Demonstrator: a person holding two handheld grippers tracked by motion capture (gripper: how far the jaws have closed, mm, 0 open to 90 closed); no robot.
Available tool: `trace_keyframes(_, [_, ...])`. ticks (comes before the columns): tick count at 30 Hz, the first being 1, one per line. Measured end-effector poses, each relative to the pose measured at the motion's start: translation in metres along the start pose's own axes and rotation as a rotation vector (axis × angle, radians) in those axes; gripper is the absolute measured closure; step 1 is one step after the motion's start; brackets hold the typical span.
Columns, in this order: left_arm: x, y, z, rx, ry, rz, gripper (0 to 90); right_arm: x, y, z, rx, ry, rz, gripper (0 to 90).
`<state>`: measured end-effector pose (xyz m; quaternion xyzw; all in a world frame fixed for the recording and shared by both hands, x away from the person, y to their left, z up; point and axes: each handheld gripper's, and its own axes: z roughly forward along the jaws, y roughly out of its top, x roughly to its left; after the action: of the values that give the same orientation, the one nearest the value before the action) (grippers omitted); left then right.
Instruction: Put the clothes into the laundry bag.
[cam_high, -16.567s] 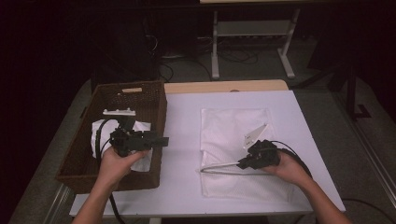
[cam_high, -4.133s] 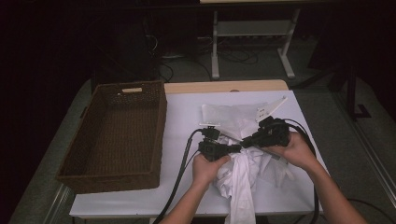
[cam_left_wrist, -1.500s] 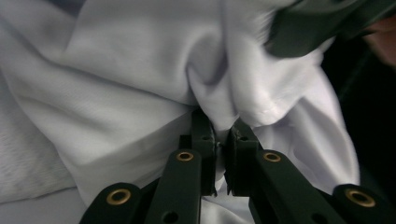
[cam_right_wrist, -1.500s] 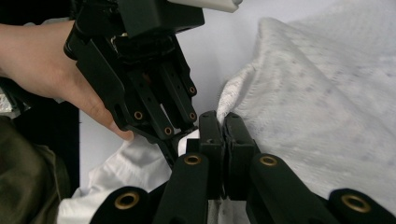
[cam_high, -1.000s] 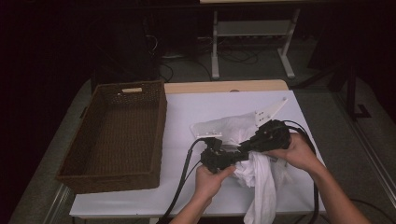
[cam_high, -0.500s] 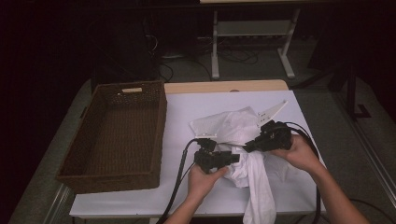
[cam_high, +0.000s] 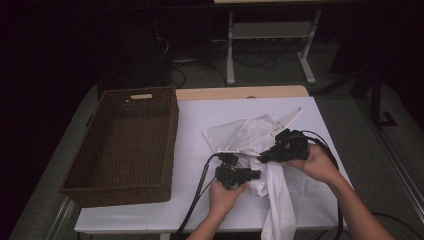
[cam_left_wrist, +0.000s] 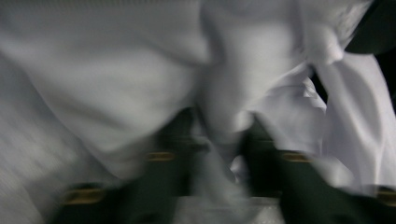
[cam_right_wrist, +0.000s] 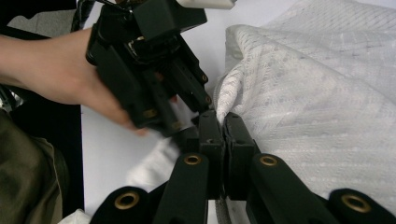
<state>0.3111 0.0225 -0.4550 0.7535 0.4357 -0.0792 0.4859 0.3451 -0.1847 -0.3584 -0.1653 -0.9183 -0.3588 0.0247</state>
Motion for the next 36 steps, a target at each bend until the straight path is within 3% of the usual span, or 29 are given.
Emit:
trace_keyframes(1, [0.0,0.001,-0.002,-0.016,0.003,0.002,82.1,0.0,0.0,-0.001,-0.002,0.001,0.0,87.8])
trace_keyframes(4, [-0.003,0.004,-0.014,-0.068,-0.007,0.025,84.3,0.003,0.0,-0.003,-0.005,-0.007,-0.007,87.8])
trace_keyframes(9, [-0.014,0.016,-0.051,-0.15,-0.046,0.069,85.8,0.014,0.003,-0.012,-0.038,-0.004,-0.031,87.9])
trace_keyframes(13, [-0.028,0.015,-0.066,-0.153,-0.094,0.106,85.8,0.026,0.013,-0.014,-0.061,0.037,-0.077,87.9])
trace_keyframes(16, [-0.03,0.012,-0.066,-0.169,-0.119,0.096,85.8,0.033,0.02,-0.017,-0.085,0.063,-0.103,87.9])
trace_keyframes(18, [-0.026,0.013,-0.057,-0.177,-0.113,0.072,85.7,0.034,0.023,-0.017,-0.076,0.06,-0.108,87.9])
trace_keyframes(19, [-0.023,0.015,-0.049,-0.177,-0.089,0.065,85.5,0.034,0.022,-0.016,-0.069,0.058,-0.103,87.9])
trace_keyframes(21, [-0.014,0.017,-0.036,-0.167,-0.02,0.062,84.9,0.03,0.02,-0.014,-0.064,0.056,-0.089,87.9])
trace_keyframes(23, [-0.002,0.016,-0.023,-0.152,0.008,-0.012,83.8,0.023,0.015,-0.011,-0.058,0.057,-0.064,87.9])
trace_keyframes(25, [0.004,0.014,-0.017,-0.136,0.033,-0.034,81.4,0.017,0.009,-0.009,-0.042,0.045,-0.041,87.9])
trace_keyframes(28, [0.004,0.011,-0.022,-0.117,0.039,-0.019,75.4,0.008,-0.001,-0.007,-0.029,0.037,-0.011,87.8])
trace_keyframes(30, [0.001,0.011,-0.03,-0.092,0.044,0.005,66.9,0.005,-0.005,-0.006,-0.021,0.033,0.006,87.8])
trace_keyframes(34, [-0.002,0.005,-0.045,-0.005,0.031,0.007,44.9,0.002,-0.006,-0.008,-0.032,0.027,0.019,87.8])
trace_keyframes(36, [-0.001,0.0,-0.052,0.03,-0.01,-0.007,38.4,0.001,-0.006,-0.008,-0.034,0.025,0.02,87.8])
